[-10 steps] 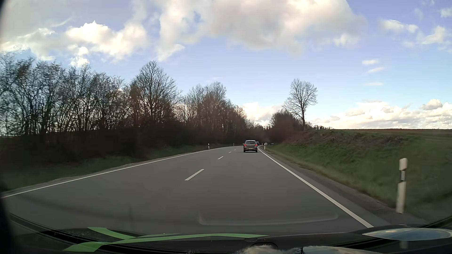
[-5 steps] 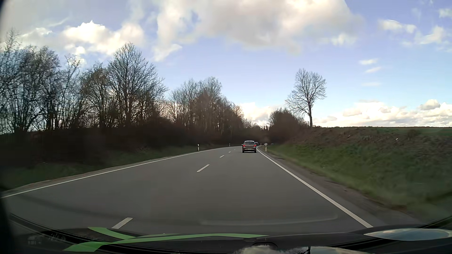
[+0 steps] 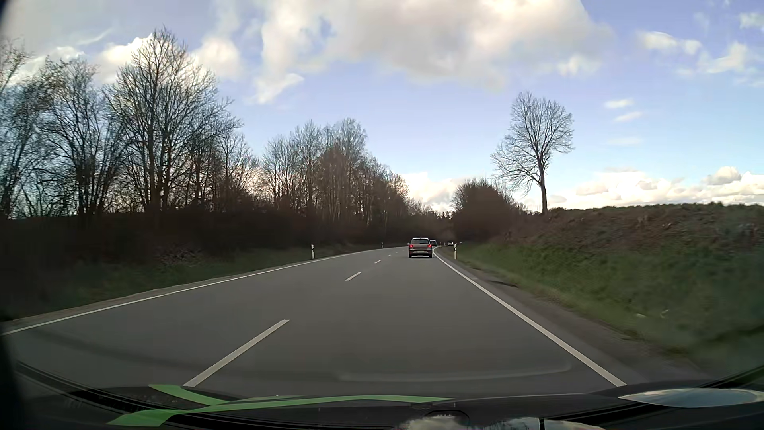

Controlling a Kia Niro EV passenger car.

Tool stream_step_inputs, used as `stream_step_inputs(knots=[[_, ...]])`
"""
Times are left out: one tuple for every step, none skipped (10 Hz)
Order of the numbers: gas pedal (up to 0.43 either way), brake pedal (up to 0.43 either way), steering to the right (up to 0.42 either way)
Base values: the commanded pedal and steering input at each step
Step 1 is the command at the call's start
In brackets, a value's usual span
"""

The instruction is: Follow the waypoints while adhering to traffic rules and regulations

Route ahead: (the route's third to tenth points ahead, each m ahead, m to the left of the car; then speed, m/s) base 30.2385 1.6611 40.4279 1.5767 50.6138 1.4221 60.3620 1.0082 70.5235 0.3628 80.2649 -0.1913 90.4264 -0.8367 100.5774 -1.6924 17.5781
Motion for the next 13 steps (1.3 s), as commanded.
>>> stream_step_inputs(knots=[[0.067, 0.000, 0.000], [0.067, 0.000, 0.000], [0.067, 0.000, 0.000], [0.067, 0.000, 0.000], [0.067, 0.000, 0.001], [0.079, 0.000, 0.001], [0.079, 0.000, 0.001], [0.087, 0.000, 0.001], [0.098, 0.000, 0.001], [0.098, 0.000, 0.001], [0.098, 0.000, 0.001], [0.098, 0.000, 0.001], [0.098, 0.000, 0.001]])
